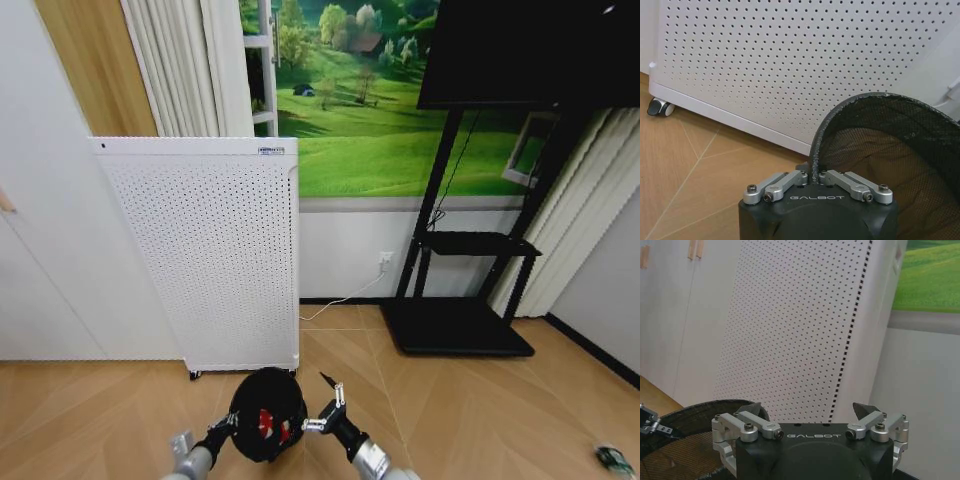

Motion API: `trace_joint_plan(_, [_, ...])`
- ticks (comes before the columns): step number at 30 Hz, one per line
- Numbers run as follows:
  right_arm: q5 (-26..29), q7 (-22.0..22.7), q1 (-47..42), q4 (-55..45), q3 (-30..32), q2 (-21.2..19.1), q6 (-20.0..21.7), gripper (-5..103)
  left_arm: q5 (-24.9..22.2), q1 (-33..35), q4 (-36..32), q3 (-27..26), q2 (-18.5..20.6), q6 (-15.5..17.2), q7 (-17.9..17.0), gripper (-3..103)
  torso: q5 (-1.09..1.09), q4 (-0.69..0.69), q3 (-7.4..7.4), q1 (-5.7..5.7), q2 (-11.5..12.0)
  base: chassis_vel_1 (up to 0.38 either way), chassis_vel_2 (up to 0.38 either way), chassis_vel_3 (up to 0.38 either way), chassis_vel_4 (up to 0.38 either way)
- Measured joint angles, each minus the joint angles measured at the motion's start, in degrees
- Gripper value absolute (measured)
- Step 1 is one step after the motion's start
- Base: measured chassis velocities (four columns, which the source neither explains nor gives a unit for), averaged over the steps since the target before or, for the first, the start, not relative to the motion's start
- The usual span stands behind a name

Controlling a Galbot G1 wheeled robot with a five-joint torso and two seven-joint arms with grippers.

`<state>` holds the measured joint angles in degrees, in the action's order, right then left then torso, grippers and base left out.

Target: Pick up the trash bin and place the garbage on the floor into it.

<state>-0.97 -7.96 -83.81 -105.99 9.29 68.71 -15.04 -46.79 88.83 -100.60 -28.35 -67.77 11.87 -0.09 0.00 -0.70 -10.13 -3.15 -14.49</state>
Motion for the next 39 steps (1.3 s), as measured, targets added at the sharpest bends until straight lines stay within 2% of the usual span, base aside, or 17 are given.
trace_joint_plan(10, [0.9, 1.12, -1.83, -2.07, 2.25, 0.72, 0.19, 100, -1.98, 0.01, -1.56, -1.98, -0.61, 0.19, -1.31, 3, 0.0, -0.02, 0.0, -0.01, 0.0, -0.202, -0.117, 0.178, 0.128])
trace_joint_plan(17, [0.38, 3.74, -4.3, -1.9, 5.28, 1.23, -1.01, 100, -2.3, 0.19, -1.75, -3.09, -0.62, 0.22, -1.37, 3, -0.01, -0.01, 0.0, -0.01, 0.0, -0.269, -0.219, 0.27, 0.225])
trace_joint_plan(30, [-1.34, 6.27, -2.97, 0.28, 6.01, 1.97, -3.92, 100, -2.8, -0.76, -0.61, -2.71, -0.47, 0.34, -1.63, 3, 0.01, -0.01, 0.0, -0.01, 0.0, -0.38, -0.328, 0.373, 0.321])
trace_joint_plan(34, [-1.61, 6.98, -2.34, 1.12, 5.53, 2.17, -4.08, 100, -2.91, -0.8, -0.3, -2.9, -0.35, 0.36, -1.62, 3, 0.03, 0.0, -0.01, -0.02, 0.0, -0.366, -0.365, 0.354, 0.356])
trace_joint_plan(37, [-1.62, 7.36, -2.57, 1.66, 6.05, 2.09, -4.28, 100, -3.08, -0.87, -0.11, -3.02, -0.22, 0.37, -1.56, 3, -0.04, 0.0, -0.01, -0.01, 0.0, -0.333, -0.332, 0.328, 0.339])
trace_joint_plan(39, [-2.56, 8.31, -3.22, 2.27, 7.72, 2.03, -3.07, 100, -3.18, -1.04, 0.13, -3.15, -0.12, 0.39, -1.5, 3, 0.03, -0.01, 0.0, -0.01, 0.0, -0.287, -0.285, 0.302, 0.271])
